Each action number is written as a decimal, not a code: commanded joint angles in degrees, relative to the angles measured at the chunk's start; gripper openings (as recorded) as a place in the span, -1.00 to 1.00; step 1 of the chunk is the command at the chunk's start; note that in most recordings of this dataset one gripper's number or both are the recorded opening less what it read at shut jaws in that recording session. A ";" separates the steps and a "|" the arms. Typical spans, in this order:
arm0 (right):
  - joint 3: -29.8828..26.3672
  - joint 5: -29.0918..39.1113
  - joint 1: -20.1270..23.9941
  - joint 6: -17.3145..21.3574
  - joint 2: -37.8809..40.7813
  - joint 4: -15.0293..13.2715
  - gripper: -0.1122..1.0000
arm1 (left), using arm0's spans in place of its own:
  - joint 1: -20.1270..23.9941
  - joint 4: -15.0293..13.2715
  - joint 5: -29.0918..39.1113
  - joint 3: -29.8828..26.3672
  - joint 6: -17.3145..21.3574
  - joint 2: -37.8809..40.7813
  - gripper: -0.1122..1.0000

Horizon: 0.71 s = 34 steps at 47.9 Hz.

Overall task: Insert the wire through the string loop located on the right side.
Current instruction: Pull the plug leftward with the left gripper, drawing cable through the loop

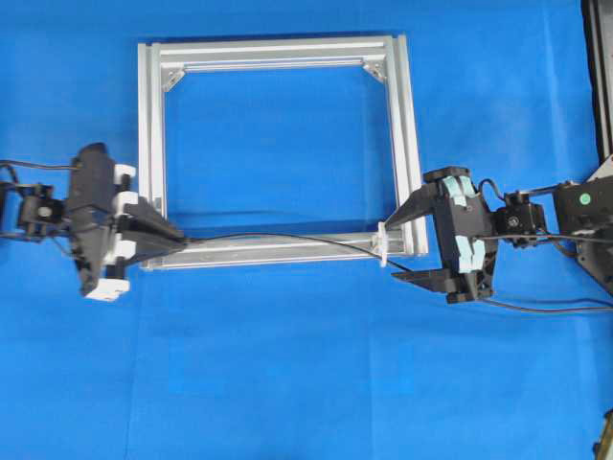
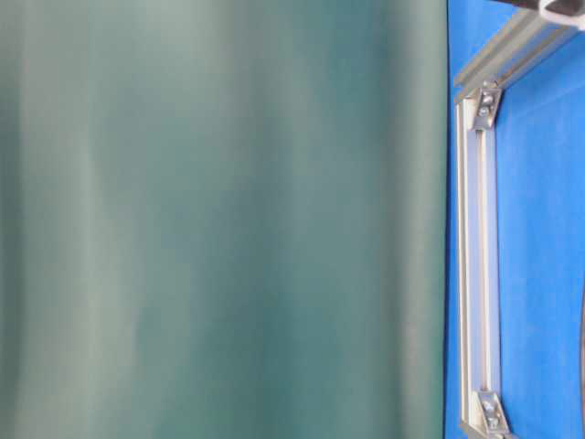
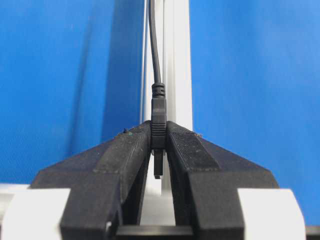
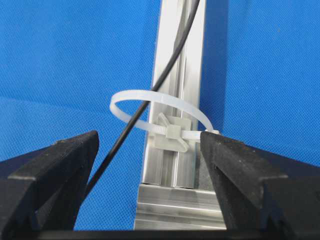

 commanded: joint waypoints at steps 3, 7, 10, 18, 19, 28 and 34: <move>-1.05 -0.18 0.18 0.09 -0.79 0.18 0.58 | -1.05 -0.09 -0.53 2.20 -0.09 -3.87 -0.69; -1.05 -0.26 0.09 0.09 -0.79 0.18 0.58 | -1.49 -0.09 -0.53 2.90 0.00 -5.27 -0.69; -1.05 -0.18 0.18 0.09 -0.79 0.18 0.58 | -1.49 0.00 -0.18 2.90 0.35 -5.54 -0.69; -1.05 -0.18 0.18 0.09 -0.79 0.18 0.58 | -1.49 0.09 1.05 2.20 1.85 -4.83 -0.69; -1.05 -0.18 0.18 0.09 -0.88 0.18 0.58 | -1.49 0.18 1.32 2.11 2.20 -4.75 -0.69; -1.05 -0.26 0.18 0.09 -0.79 0.18 0.58 | -1.58 0.26 1.58 1.49 3.25 -4.92 -0.68; -1.05 -0.18 0.18 0.09 -0.79 0.18 0.58 | -1.67 0.26 1.67 1.14 3.08 -4.92 -0.44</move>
